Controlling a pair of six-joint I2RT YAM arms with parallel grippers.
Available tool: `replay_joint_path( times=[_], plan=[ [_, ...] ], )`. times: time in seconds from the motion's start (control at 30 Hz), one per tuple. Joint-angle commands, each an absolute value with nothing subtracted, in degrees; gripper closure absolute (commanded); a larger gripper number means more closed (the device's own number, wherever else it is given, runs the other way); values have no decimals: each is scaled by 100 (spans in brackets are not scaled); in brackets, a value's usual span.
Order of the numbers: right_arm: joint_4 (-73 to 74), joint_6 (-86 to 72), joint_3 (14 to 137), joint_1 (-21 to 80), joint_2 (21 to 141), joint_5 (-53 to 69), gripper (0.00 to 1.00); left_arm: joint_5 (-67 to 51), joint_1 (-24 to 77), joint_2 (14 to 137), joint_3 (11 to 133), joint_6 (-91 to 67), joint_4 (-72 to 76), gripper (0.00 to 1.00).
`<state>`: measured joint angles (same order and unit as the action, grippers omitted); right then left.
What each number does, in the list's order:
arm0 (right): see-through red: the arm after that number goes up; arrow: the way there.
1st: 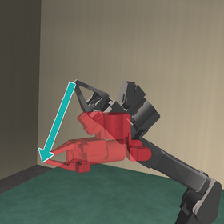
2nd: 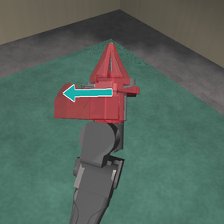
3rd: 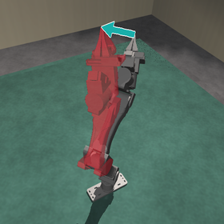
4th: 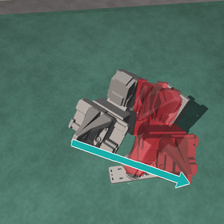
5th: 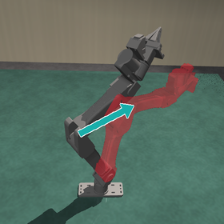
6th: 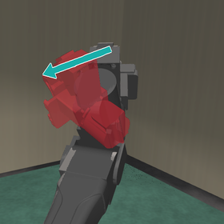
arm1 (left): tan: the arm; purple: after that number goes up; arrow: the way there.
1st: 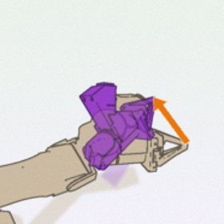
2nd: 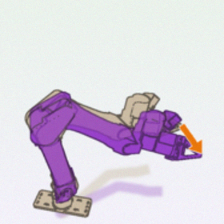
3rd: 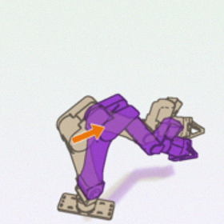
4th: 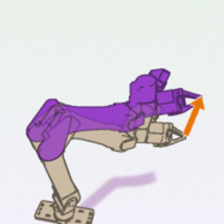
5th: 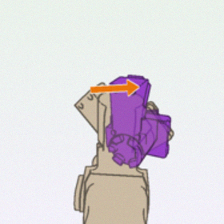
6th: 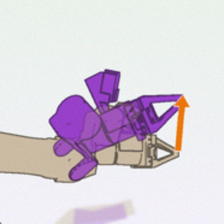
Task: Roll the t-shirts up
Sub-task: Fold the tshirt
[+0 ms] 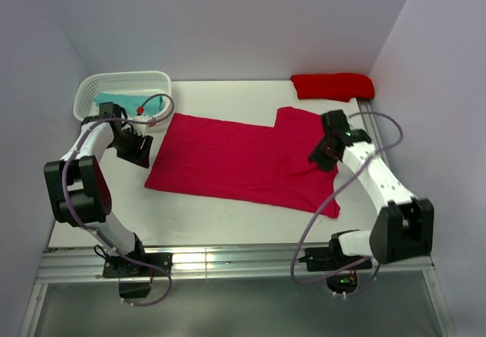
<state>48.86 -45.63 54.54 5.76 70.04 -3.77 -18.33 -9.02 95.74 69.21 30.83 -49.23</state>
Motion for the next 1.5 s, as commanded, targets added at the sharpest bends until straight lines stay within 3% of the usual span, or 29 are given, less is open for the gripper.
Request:
replay_joint_path(
  times=[0.0,0.27,0.43,0.67,0.77,0.83,1.07,1.17,1.47],
  plan=[
    [4333,-4711,6281,1228,7882,-913,60,-1969,-914,9633,7259,3076,-5054,42],
    [4218,-4588,7382,1854,9973,-1186,59,-2083,-914,9668,7664,2936,-5168,43],
    [4140,-4562,7646,2030,10467,-1257,51,-2048,-905,9712,7708,2909,-5168,43],
    [4043,-4597,7717,2057,10731,-1248,52,-2048,-914,9756,7673,2883,-5124,43],
    [4043,-4588,7787,2074,10819,-1257,62,-2057,-905,9765,7646,2874,-5107,44],
    [4052,-4562,7840,2083,10898,-1248,74,-2057,-896,9756,7620,2874,-5106,44],
    [4140,-4553,8112,2171,11092,-1292,82,-2021,-905,9703,7515,2918,-5063,44],
    [4175,-4544,8182,2215,11144,-1309,92,-2021,-897,9703,7515,2892,-5062,44],
    [4140,-4377,8288,2426,11346,-1476,95,-2048,-879,9747,7401,2865,-4992,45]
  ],
)
